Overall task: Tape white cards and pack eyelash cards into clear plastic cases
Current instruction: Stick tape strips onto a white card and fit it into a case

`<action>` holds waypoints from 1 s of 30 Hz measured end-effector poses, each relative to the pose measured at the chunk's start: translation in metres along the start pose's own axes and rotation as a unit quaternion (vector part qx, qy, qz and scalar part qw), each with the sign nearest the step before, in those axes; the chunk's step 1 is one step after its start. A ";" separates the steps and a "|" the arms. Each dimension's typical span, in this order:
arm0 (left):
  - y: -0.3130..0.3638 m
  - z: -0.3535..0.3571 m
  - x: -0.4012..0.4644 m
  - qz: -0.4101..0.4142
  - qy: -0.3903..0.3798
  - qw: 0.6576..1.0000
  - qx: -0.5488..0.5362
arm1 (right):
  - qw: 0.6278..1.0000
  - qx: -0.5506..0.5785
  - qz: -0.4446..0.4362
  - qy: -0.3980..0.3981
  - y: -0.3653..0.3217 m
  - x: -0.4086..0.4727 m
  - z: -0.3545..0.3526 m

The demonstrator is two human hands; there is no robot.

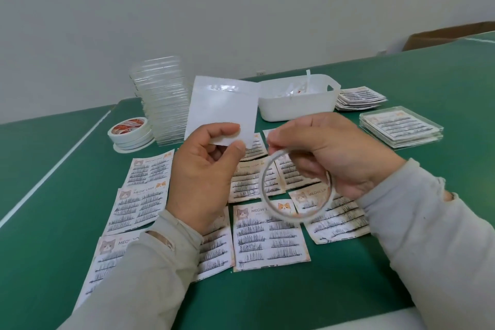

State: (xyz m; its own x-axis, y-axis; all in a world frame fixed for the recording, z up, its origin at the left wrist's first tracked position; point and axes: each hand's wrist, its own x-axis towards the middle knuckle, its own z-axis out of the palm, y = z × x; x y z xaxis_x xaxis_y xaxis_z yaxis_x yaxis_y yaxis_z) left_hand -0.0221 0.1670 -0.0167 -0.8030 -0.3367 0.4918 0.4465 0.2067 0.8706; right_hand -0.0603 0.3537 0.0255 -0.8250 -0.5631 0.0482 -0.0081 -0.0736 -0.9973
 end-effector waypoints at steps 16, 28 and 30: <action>-0.009 0.004 -0.003 0.024 -0.136 0.988 0.066 | 0.978 0.160 -0.119 0.054 0.019 0.015 0.010; -0.004 0.001 -0.001 0.044 -0.101 0.993 0.036 | 0.980 0.166 -0.103 0.031 0.024 0.015 0.016; -0.004 0.002 -0.001 0.040 -0.096 0.994 0.032 | 0.981 0.162 -0.102 0.024 0.024 0.014 0.015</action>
State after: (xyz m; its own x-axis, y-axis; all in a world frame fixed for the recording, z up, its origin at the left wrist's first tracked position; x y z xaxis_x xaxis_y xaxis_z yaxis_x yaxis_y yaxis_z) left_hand -0.0234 0.1686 -0.0207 -0.8297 -0.1362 0.5413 0.4902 0.2861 0.8233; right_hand -0.0631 0.3315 0.0033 -0.8504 -0.4706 0.2354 -0.0032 -0.4426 -0.8967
